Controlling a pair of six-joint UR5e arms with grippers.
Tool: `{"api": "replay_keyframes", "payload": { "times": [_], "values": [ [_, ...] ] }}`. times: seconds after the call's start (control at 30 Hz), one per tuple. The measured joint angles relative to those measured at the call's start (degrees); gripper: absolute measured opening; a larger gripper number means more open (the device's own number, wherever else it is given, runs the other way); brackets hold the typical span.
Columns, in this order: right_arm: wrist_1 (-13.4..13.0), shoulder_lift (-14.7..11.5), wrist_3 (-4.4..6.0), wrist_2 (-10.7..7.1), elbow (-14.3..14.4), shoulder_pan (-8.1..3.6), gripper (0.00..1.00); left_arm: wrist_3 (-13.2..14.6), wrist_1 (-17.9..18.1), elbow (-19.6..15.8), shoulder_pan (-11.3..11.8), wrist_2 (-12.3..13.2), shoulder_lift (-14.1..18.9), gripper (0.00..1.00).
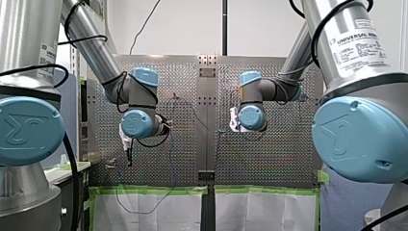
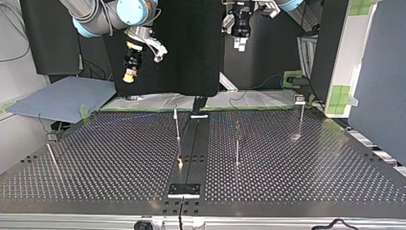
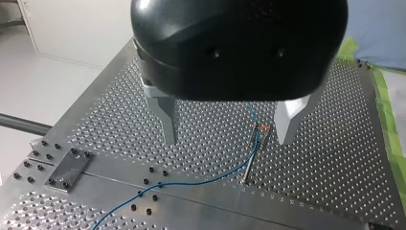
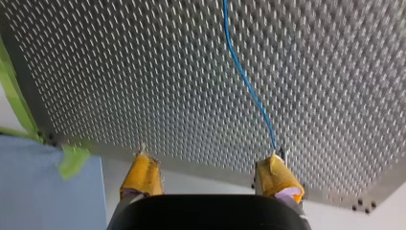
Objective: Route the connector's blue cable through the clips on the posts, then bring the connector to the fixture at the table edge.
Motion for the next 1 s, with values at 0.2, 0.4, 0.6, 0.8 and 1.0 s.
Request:
{"api": "replay_keyframes", "payload": {
  "times": [0.2, 0.4, 0.6, 0.8, 1.0],
  "values": [
    [-2.73, 0.00, -0.29, -2.74, 1.91, 2.85, 1.00, 0.06, -0.04, -0.02, 0.40, -0.06, 0.00, 1.00],
    [-3.76, 0.02, -0.26, -3.61, 2.12, 5.66, 1.00, 0.15, 0.42, -0.02, 0.65, -0.19, 0.00, 1.00],
    [-3.65, 0.03, -0.04, -3.92, 2.27, 8.65, 1.00, 0.00, 0.78, -0.03, 0.67, -0.25, 0.00, 1.00],
    [-3.39, 0.01, -0.22, -3.94, 2.30, 11.85, 1.00, -0.49, 1.19, -0.03, 0.68, -0.32, 0.00, 1.00],
    [-3.33, 0.00, -0.30, -3.94, 2.31, 13.17, 1.00, -0.62, 1.23, -0.04, 0.68, -0.33, 0.00, 1.00]
  ]
}}
